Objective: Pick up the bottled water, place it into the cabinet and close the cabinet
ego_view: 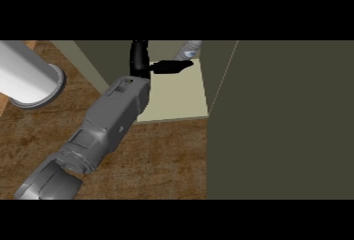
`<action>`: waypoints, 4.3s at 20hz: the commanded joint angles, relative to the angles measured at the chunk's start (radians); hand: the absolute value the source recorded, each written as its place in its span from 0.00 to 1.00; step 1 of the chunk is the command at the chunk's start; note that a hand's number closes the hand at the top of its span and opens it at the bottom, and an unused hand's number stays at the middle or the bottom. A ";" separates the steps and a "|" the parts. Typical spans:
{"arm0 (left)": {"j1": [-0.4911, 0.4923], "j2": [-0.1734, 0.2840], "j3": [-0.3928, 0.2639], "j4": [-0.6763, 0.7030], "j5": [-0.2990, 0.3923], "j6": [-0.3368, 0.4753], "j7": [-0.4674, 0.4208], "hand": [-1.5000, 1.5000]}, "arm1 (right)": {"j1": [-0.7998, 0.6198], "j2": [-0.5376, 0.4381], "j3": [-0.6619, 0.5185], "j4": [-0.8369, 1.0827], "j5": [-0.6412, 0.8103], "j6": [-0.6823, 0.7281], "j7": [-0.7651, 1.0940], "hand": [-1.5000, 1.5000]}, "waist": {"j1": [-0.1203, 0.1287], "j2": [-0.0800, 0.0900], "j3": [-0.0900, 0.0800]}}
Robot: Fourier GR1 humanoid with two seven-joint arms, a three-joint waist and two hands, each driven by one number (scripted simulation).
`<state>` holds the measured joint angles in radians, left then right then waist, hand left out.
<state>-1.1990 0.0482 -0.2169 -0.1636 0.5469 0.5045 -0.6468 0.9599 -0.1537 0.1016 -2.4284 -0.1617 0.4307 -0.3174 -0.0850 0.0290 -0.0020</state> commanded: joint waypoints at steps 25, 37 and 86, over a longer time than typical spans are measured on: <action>0.491 -0.048 -0.247 -0.654 0.128 -0.222 0.012 0.00 | 0.049 0.056 0.143 -0.137 0.023 -0.092 0.145 0.00 | 0.087 -0.039 0.001; 0.830 0.031 -0.368 -1.134 0.059 -0.208 0.108 1.00 | 0.066 -0.025 0.125 -0.110 0.090 -0.025 0.048 0.00 | 0.086 -0.039 0.002; 1.536 0.649 0.006 -1.747 0.386 -0.619 0.135 0.00 | -0.291 -0.232 0.739 -0.120 0.203 0.048 0.338 1.00 | 0.235 -0.008 -0.014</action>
<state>0.3386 0.6678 -0.2298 -1.9009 0.9171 -0.0832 -0.5244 0.7461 -0.4142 0.6414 -2.4901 0.0128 0.4350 -0.0916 0.1356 0.0123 -0.0152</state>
